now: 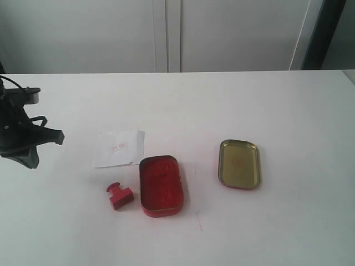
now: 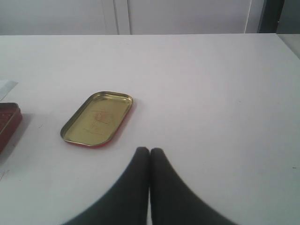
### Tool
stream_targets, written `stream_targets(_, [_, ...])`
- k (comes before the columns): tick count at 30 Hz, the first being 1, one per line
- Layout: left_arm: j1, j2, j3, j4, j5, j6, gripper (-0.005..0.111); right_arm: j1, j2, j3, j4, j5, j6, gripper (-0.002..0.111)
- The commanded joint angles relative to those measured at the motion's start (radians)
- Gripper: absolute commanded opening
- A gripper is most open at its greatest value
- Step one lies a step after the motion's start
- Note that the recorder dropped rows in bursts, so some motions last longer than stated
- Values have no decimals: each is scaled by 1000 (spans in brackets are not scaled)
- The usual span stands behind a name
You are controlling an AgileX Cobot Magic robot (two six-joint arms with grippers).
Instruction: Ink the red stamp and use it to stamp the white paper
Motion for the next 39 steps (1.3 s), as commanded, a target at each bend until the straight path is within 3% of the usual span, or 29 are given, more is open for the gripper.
stream_targets(1, [40, -16, 8, -28, 47, -10, 0, -6, -5, 6, 1, -14, -2, 0])
stream_targets(11, [41, -119, 18, -28, 88, -10, 0, -6, -5, 6, 1, -14, -2, 0])
stream_targets(26, [40, -508, 299, -28, -95, -12, 0, -6, -5, 6, 1, -14, -2, 0])
stream_targets(39, [40, -771, 404, -22, -162, 0, 0, -6, -5, 6, 1, -14, -2, 0])
